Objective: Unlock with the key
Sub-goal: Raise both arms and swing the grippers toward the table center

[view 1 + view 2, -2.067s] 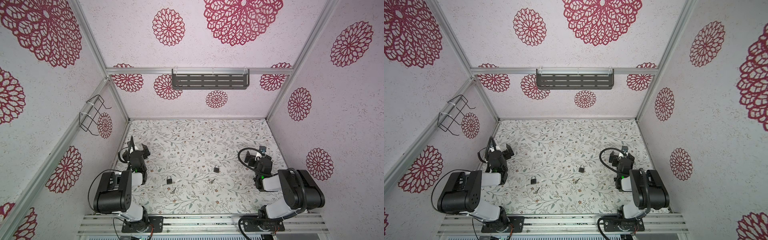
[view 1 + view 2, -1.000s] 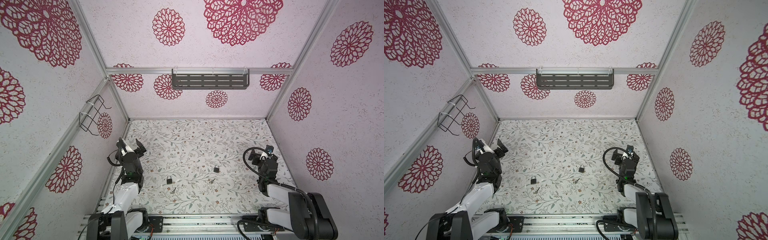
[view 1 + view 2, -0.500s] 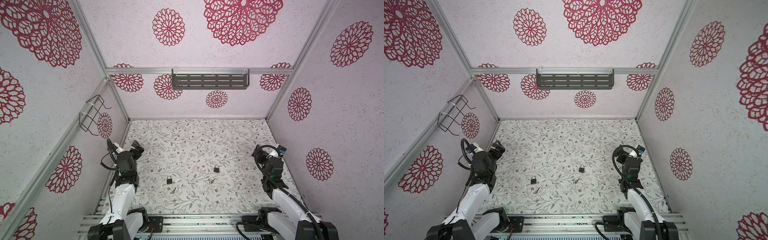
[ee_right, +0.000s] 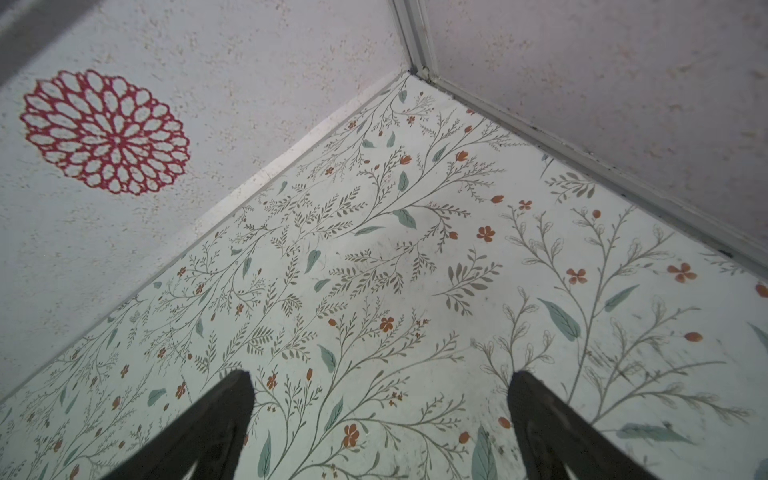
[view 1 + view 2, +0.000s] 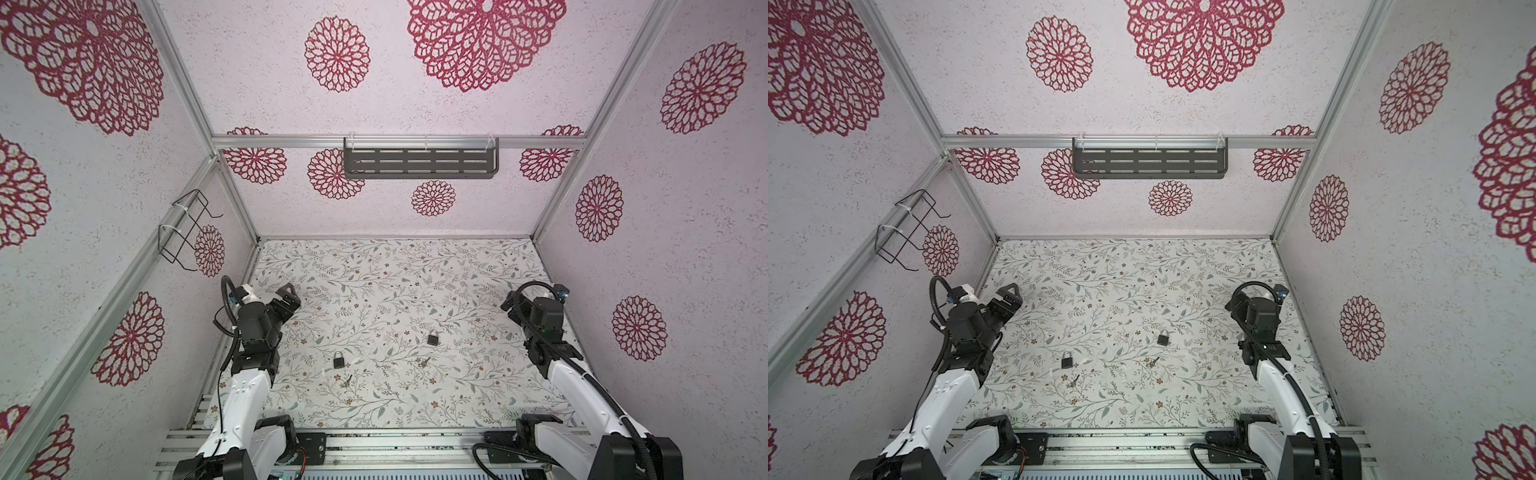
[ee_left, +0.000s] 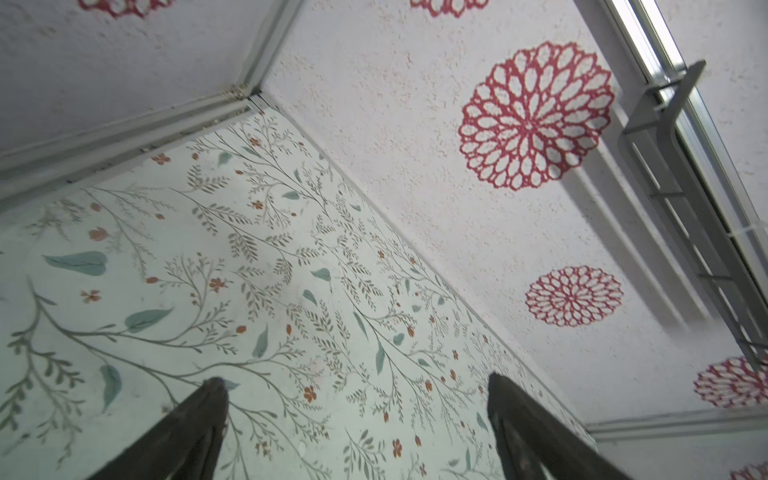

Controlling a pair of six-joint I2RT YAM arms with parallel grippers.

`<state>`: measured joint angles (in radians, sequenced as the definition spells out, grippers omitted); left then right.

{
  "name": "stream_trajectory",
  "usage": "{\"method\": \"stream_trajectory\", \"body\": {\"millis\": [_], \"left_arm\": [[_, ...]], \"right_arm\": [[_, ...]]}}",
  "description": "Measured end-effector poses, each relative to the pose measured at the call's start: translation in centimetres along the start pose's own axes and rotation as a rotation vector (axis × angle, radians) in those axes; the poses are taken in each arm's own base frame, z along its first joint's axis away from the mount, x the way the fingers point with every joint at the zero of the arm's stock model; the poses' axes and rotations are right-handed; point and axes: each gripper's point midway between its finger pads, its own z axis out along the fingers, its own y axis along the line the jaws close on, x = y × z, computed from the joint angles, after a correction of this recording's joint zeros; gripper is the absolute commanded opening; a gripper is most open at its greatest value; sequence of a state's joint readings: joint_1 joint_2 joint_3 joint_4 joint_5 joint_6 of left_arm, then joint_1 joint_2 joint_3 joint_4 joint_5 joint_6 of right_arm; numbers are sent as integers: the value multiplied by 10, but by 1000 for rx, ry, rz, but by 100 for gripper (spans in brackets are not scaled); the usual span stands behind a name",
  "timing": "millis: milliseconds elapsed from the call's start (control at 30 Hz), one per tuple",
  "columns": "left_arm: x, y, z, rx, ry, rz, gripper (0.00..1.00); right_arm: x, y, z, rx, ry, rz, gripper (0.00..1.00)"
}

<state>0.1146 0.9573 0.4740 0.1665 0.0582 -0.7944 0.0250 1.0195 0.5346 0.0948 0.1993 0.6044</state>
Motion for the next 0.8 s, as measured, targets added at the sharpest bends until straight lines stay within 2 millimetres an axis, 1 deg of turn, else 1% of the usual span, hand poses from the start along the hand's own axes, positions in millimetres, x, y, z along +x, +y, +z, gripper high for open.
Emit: {"method": "stream_trajectory", "body": {"millis": [67, 167, 267, 367, 467, 533, 633, 800], "left_arm": [[10, -13, -3, 29, 31, 25, 100], [24, -30, -11, 68, 68, 63, 100], [39, -43, -18, 95, 106, 93, 100], [53, -53, -25, 118, 137, 124, 100], [71, -65, -34, 152, 174, 156, 100], [84, -69, -39, 170, 202, 175, 100], [101, -73, -45, 186, 239, 200, 100], [129, -82, -56, 224, 298, 242, 100]], "right_arm": [[8, 7, 1, -11, 57, -17, 99], [28, 18, 2, -33, 153, -54, 99], [55, 30, 1, -57, 261, -111, 99], [85, 45, -3, -86, 370, -186, 99], [116, 58, -12, -117, 461, -255, 98], [136, 65, -21, -141, 515, -300, 95], [155, 76, -34, -178, 563, -345, 94], [181, 93, -55, -241, 614, -384, 93]]}}
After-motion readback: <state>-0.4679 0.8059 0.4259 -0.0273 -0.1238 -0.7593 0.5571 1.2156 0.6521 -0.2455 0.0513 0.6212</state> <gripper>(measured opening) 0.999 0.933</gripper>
